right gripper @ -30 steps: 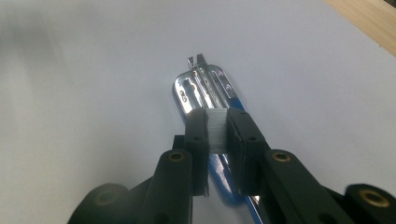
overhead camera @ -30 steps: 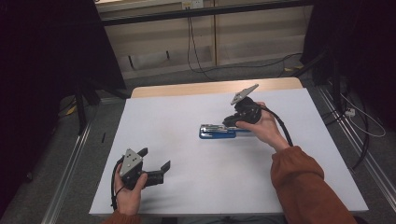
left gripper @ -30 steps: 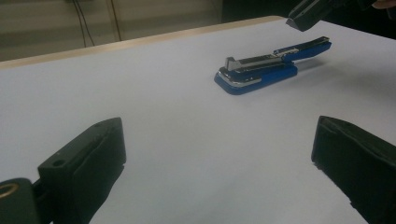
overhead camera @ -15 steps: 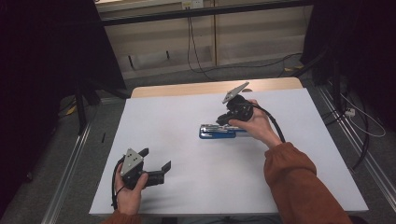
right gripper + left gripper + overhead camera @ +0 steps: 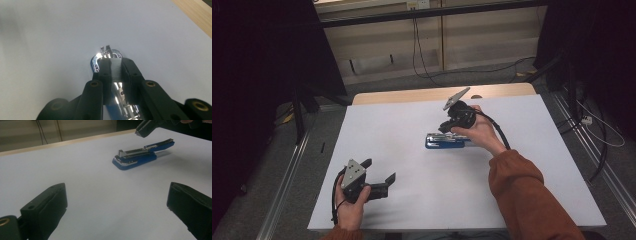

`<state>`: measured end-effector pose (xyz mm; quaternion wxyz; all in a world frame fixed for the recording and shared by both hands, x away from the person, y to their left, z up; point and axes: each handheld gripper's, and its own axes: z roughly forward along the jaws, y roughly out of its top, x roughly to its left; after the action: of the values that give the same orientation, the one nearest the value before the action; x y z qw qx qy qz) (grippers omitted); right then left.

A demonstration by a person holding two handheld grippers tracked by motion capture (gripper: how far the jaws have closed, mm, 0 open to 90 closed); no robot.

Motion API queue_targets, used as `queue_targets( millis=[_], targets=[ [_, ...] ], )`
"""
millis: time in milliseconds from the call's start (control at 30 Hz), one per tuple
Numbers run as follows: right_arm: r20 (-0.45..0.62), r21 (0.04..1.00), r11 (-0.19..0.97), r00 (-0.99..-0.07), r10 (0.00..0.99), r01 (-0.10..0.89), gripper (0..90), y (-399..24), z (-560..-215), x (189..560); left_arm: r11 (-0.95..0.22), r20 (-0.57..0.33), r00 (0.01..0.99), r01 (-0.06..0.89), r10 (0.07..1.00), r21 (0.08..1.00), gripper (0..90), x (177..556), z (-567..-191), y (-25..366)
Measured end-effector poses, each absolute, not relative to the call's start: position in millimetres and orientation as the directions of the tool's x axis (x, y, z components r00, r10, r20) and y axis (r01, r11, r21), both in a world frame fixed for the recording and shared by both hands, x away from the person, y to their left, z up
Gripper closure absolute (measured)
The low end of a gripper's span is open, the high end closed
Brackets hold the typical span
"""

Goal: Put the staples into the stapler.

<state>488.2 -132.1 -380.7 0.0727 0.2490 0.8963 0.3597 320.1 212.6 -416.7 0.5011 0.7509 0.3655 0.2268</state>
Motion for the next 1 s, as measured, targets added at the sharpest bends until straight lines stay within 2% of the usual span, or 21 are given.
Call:
queue_targets(
  millis=[300, 633, 1000],
  targets=[
    [0.012, 0.671, 0.652, -0.885, 0.466, 0.353, 79.3, -122, -381, 491, -0.232, -0.028, 0.635, 0.323, 0.772, 0.917, 3.2, 320, -417, 211],
    [0.014, 0.657, 0.661, -0.882, 0.471, 0.363, 79.3, -117, -389, 498, -0.233, -0.03, 0.635, 0.327, 0.772, 0.916, 3.2, 320, -417, 212],
    [-0.001, 0.667, 0.667, -0.894, 0.449, 0.334, 79.2, -116, -394, 500, -0.235, -0.029, 0.637, 0.326, 0.771, 0.916, 3.2, 320, -417, 211]
  ],
)
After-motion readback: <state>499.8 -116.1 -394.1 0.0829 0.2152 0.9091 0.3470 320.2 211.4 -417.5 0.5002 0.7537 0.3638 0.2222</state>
